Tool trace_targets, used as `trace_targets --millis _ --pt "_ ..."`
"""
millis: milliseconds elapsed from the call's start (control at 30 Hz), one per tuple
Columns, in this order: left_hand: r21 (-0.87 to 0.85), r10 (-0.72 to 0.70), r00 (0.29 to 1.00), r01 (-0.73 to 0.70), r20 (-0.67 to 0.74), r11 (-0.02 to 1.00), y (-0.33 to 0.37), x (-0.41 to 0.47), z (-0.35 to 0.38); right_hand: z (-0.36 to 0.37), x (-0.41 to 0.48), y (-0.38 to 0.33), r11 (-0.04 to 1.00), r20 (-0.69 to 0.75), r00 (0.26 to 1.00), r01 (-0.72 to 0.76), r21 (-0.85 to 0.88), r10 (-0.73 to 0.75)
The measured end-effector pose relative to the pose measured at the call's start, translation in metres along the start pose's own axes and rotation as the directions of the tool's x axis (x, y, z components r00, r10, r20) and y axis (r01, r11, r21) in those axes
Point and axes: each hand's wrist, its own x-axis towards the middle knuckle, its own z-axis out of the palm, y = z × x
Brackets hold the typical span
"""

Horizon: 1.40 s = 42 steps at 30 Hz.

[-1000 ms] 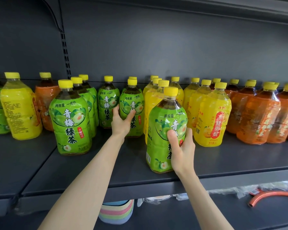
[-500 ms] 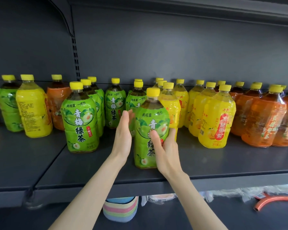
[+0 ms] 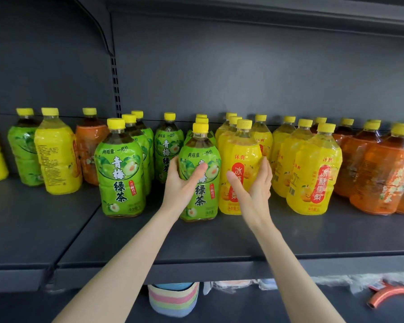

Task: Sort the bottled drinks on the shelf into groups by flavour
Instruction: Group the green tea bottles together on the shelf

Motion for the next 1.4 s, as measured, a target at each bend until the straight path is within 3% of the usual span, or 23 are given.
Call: trace_targets --millis 100,167,367,900,1100,1233,1400 --pt "0.1 -0.016 1.0 0.018 -0.019 0.995 -0.007 0.01 0.0 -0.003 0.017 0.008 0.967 0.099 0.993 -0.08 0.243 0.057" --pt "0.09 -0.038 0.999 0.038 -0.006 0.995 -0.01 0.014 0.001 -0.003 0.022 0.011 0.952 0.144 0.988 -0.089 0.293 0.048" --pt "-0.059 -0.043 0.999 0.043 0.004 0.997 -0.019 0.018 0.007 0.0 0.028 0.02 0.948 0.167 0.985 -0.093 0.303 0.043" --pt "0.084 0.006 0.997 0.001 -0.075 0.996 -0.022 0.024 0.008 0.001 0.03 0.022 0.965 0.16 0.985 -0.097 0.244 0.058" --pt "0.197 -0.026 0.998 0.036 -0.051 0.98 -0.013 0.016 0.004 -0.008 0.024 0.016 0.99 0.167 0.982 -0.102 0.095 0.086" --pt "0.323 -0.073 0.997 0.069 -0.001 0.944 0.001 0.004 -0.001 -0.021 0.01 0.003 0.985 0.186 0.979 -0.057 -0.164 0.088" --pt "0.54 -0.035 0.998 -0.001 0.056 0.842 0.008 -0.029 -0.018 -0.04 -0.017 -0.008 0.902 0.115 0.991 0.106 -0.419 -0.063"
